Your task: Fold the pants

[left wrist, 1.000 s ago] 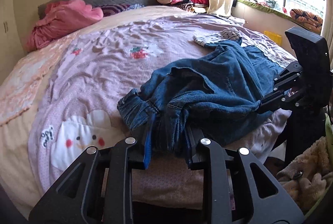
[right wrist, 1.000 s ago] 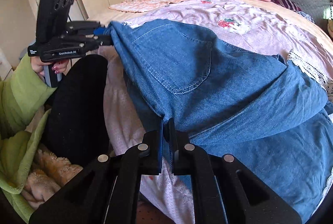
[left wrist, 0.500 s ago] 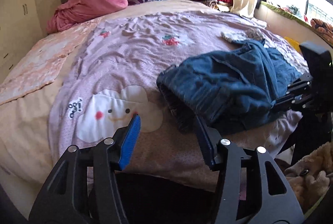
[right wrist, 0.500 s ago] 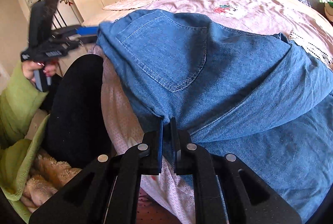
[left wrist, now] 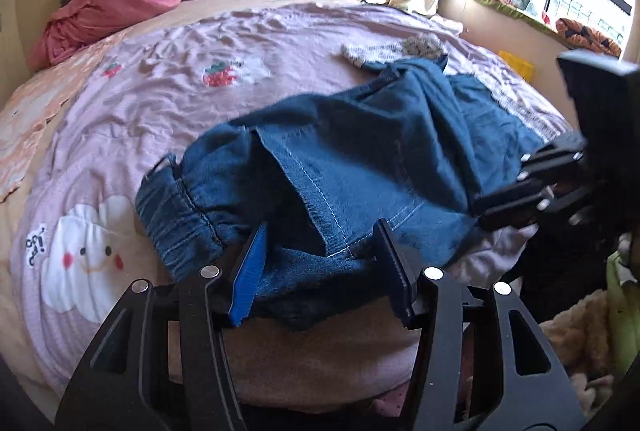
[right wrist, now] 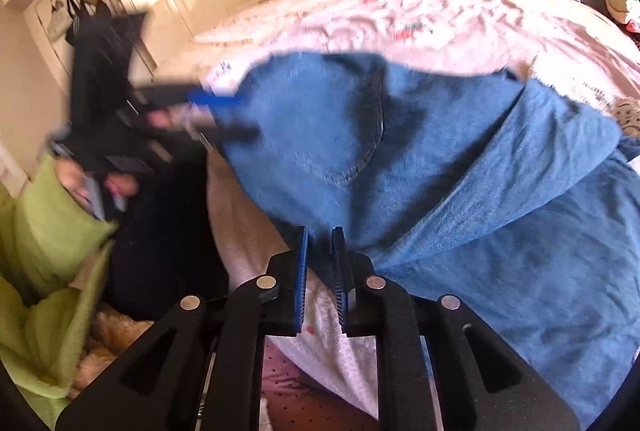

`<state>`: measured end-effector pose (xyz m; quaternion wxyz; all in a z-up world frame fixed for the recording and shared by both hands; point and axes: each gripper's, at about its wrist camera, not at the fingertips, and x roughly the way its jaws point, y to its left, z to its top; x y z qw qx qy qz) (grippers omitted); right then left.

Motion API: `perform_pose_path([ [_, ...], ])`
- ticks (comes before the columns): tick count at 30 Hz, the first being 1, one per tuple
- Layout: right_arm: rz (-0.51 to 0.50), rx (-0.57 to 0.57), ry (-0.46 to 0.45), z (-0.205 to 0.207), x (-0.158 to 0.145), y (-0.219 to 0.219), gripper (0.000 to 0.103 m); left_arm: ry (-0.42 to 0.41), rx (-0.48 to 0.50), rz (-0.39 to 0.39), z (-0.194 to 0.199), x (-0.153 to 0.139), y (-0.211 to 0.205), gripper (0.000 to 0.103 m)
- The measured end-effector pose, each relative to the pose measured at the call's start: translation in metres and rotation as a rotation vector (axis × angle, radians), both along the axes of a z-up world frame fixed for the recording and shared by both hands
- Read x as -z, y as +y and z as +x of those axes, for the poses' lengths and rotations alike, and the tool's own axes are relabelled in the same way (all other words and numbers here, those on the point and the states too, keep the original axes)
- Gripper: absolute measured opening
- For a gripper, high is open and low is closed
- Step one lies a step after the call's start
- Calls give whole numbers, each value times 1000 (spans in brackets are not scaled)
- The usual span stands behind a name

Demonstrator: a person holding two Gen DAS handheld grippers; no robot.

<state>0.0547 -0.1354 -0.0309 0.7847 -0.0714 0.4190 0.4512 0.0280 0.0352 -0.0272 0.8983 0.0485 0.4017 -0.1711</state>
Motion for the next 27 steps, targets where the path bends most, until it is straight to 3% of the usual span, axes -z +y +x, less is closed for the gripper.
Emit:
perform_pose_path([
  [3, 45, 18, -34, 3, -17, -2, 19, 33, -2, -7, -3, 16, 5, 45],
  [8, -14, 52, -39, 27, -11, 19, 34, 36, -7, -11, 0, 23, 8, 45],
  [12, -135, 109, 30, 49, 22, 34, 35, 35, -6, -14, 2, 26, 8, 45],
  [16, -127, 115, 23, 52, 26, 34, 35, 31, -12, -13, 2, 23, 7, 45],
  [19, -54, 126, 8, 49, 2, 16, 38, -9, -3, -38, -10, 3, 5, 46],
  [22, 10, 166, -28, 50, -26, -6, 51, -37, -2, -75, -18, -20, 5, 47],
  [27, 9, 283, -101, 72, -57, -41, 59, -111, 57, -144, -24, -54, -9, 61],
])
